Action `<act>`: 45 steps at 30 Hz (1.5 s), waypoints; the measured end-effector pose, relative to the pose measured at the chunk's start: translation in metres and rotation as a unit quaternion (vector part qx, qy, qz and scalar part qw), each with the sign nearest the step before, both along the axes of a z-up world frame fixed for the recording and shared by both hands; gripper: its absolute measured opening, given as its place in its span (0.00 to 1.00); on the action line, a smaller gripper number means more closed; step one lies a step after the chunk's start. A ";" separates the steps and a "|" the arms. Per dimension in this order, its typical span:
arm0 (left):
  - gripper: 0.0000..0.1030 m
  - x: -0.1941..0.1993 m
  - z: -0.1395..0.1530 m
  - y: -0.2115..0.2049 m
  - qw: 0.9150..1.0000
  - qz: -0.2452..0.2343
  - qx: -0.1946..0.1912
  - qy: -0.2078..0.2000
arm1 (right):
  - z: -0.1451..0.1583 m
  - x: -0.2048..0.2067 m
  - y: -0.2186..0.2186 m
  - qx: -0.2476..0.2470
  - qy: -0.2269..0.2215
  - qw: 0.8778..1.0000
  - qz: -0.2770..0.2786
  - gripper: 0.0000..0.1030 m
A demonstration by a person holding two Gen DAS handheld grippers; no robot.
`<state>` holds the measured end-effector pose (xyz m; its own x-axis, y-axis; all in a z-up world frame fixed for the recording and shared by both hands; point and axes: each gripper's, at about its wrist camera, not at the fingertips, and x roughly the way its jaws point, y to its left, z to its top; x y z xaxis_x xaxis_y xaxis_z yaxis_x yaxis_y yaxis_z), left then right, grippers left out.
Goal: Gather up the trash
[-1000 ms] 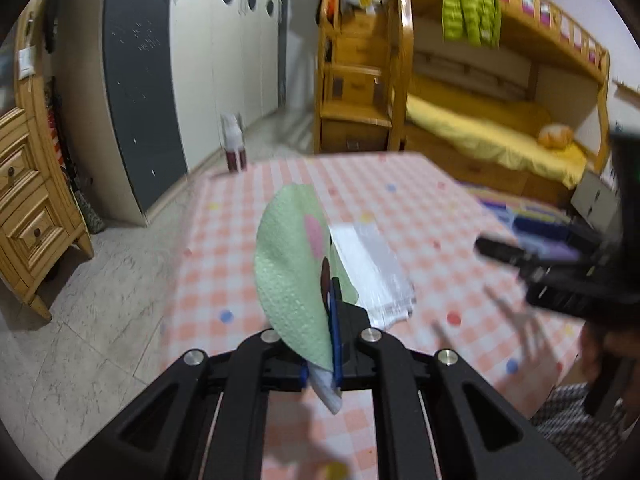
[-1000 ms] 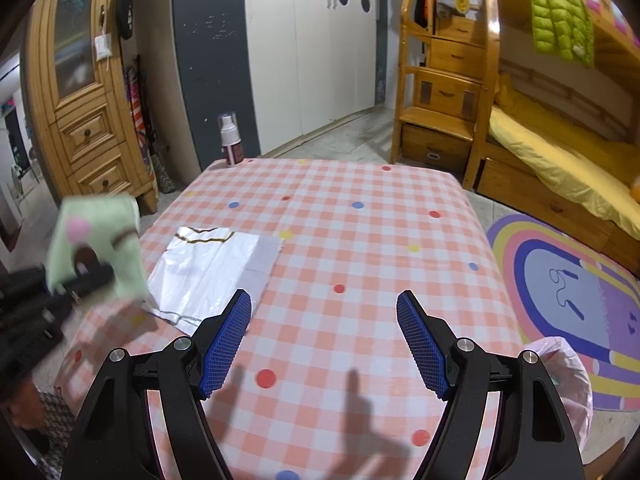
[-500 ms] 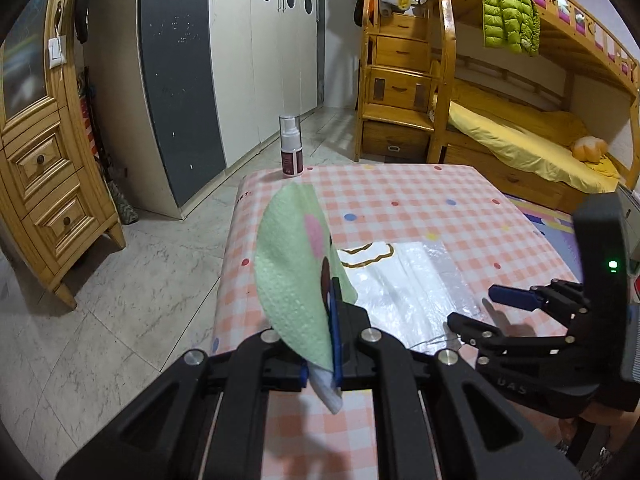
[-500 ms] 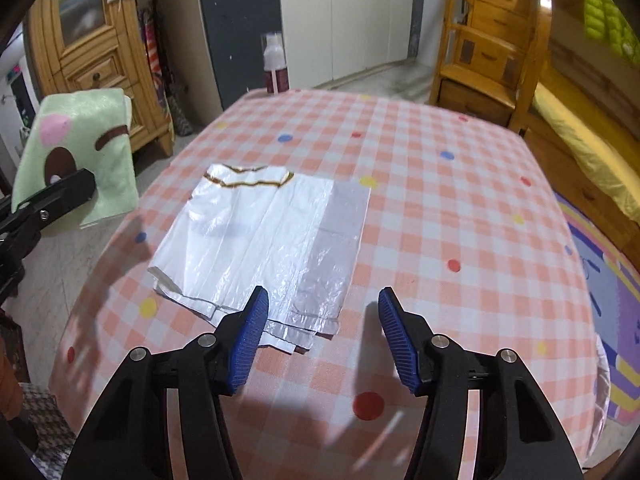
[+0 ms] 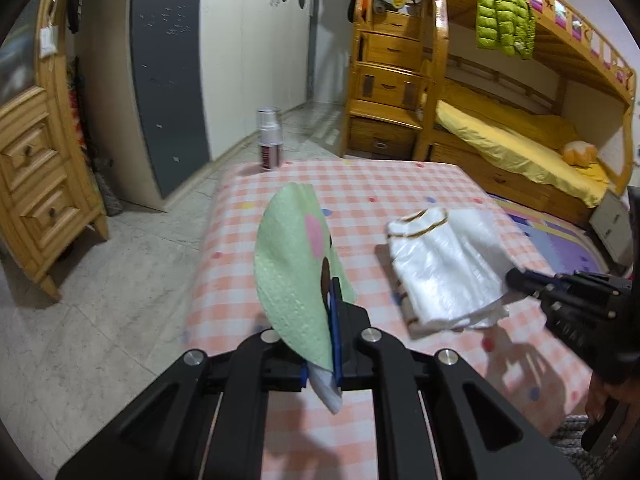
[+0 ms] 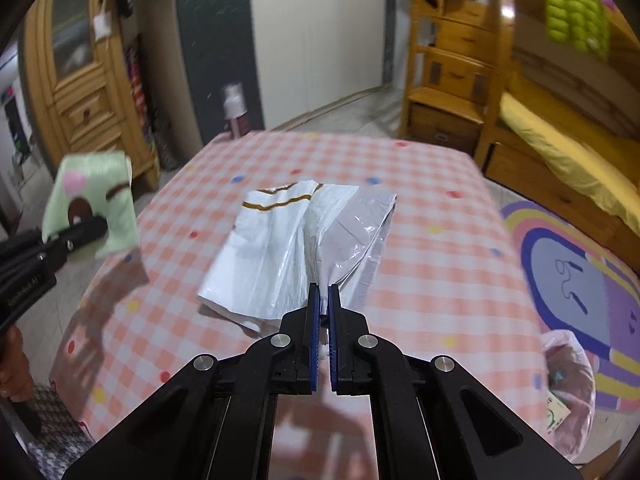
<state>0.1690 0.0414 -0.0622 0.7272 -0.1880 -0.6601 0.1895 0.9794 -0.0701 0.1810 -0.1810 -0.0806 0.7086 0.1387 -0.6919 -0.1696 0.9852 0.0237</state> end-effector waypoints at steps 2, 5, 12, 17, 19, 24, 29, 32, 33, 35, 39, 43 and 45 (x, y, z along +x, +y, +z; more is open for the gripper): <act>0.06 0.000 0.000 -0.010 1.000 -0.011 -0.005 0.003 | 0.006 -0.007 -0.023 0.013 -0.010 1.000 -0.018 0.03; 0.06 -0.001 0.000 -0.033 1.000 -0.031 0.000 0.000 | 0.011 -0.013 -0.045 0.029 -0.018 0.999 -0.039 0.03; 0.06 -0.004 -0.005 -0.073 0.998 -0.066 0.012 0.003 | -0.010 -0.004 -0.066 0.057 0.043 0.996 -0.058 0.25; 0.06 -0.004 -0.008 -0.080 0.997 -0.069 0.020 0.004 | -0.012 -0.007 -0.066 0.039 0.042 0.996 -0.072 0.49; 0.06 -0.004 -0.009 -0.081 0.997 -0.068 0.022 0.006 | -0.017 -0.004 -0.062 0.031 0.053 0.996 -0.070 0.47; 0.06 -0.003 -0.007 -0.076 0.998 -0.058 0.027 0.002 | -0.003 -0.010 -0.039 0.037 0.011 0.999 -0.035 0.46; 0.06 -0.001 -0.005 -0.053 0.999 -0.030 0.013 0.004 | -0.017 -0.001 0.017 -0.009 0.037 0.998 0.043 0.38; 0.06 0.000 -0.005 -0.039 1.000 -0.017 0.008 0.005 | -0.025 0.008 0.034 -0.024 0.046 0.997 0.057 0.36; 0.06 0.001 -0.005 -0.033 1.000 -0.012 0.006 0.007 | -0.027 0.011 0.036 -0.027 0.050 0.997 0.056 0.35; 0.06 0.002 -0.006 -0.027 1.000 -0.007 0.005 0.009 | -0.033 0.017 0.038 -0.033 0.061 0.996 0.050 0.34; 0.06 0.002 -0.006 -0.015 1.000 0.000 -0.004 0.011 | -0.041 0.021 0.037 -0.040 0.072 0.996 0.033 0.35; 0.06 0.003 -0.005 -0.013 1.000 0.000 -0.011 0.012 | -0.041 0.016 0.039 -0.041 0.064 0.996 0.037 0.22; 0.06 0.002 -0.005 -0.014 1.000 -0.002 -0.010 0.011 | -0.041 0.013 0.041 -0.045 0.061 0.996 0.039 0.14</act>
<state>0.1709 0.0274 -0.0669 0.7113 -0.2041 -0.6726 0.1910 0.9770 -0.0946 0.1941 -0.1404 -0.1215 0.6080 0.1227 -0.7844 -0.2464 0.9684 -0.0396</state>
